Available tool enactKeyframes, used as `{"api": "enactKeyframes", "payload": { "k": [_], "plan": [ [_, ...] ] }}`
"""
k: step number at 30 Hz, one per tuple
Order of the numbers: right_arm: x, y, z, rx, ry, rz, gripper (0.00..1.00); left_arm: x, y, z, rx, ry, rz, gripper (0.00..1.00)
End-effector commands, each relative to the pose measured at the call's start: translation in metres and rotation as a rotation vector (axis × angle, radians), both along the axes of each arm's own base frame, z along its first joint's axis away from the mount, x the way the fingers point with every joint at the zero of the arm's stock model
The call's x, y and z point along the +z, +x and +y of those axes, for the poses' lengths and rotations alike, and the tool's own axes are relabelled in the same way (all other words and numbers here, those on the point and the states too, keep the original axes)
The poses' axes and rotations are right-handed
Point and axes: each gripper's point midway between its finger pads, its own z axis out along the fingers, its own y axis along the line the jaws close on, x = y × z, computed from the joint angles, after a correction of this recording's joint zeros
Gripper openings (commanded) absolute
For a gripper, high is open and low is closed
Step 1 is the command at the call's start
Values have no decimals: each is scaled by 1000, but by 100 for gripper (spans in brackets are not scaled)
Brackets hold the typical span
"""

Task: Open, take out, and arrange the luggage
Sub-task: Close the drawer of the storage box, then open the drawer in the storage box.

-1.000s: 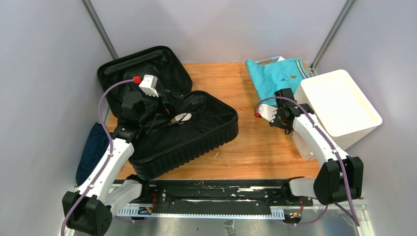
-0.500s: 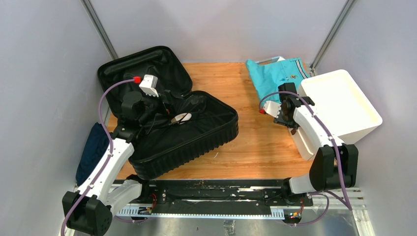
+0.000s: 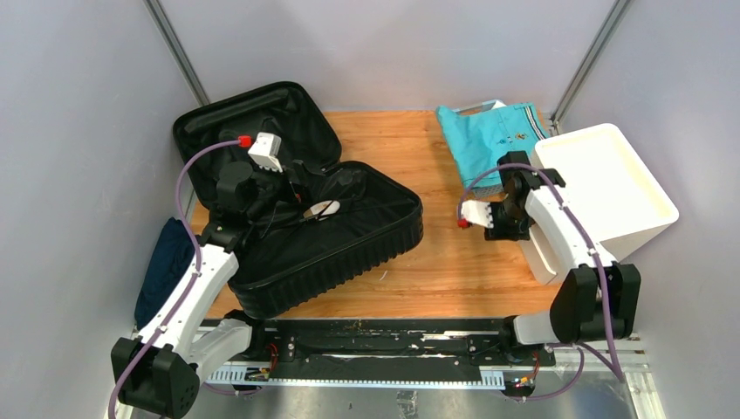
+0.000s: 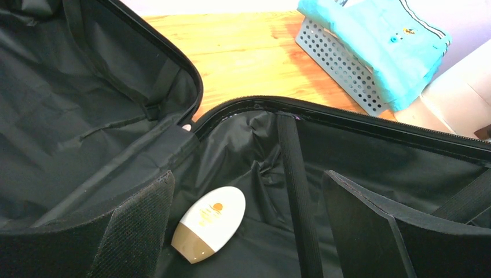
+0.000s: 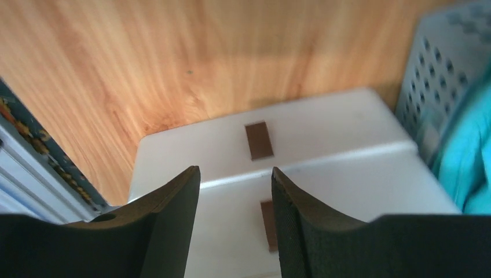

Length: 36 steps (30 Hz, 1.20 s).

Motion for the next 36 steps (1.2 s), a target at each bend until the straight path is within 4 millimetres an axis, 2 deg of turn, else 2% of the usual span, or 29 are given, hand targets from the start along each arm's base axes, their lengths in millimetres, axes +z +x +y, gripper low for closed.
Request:
{"api": "enactKeyframes", "payload": {
  "k": [1,4,10,17,21,36],
  "plan": [
    [-22,-31,10,425,-2,123,54,11,3,6,15,22,-35,100],
    [-32,-19,7,539,-34,120,56,11,2,7,19,28,-38,100],
    [-49,6,-5,542,-119,164,57,10,0,7,19,24,-36,100],
    [-70,11,-21,536,-216,207,58,8,-1,9,30,22,-32,100],
    [-75,18,-32,509,-281,212,58,9,0,9,32,20,-35,100],
    [-86,5,-50,518,-369,298,50,9,2,8,29,21,-34,100]
  ]
}}
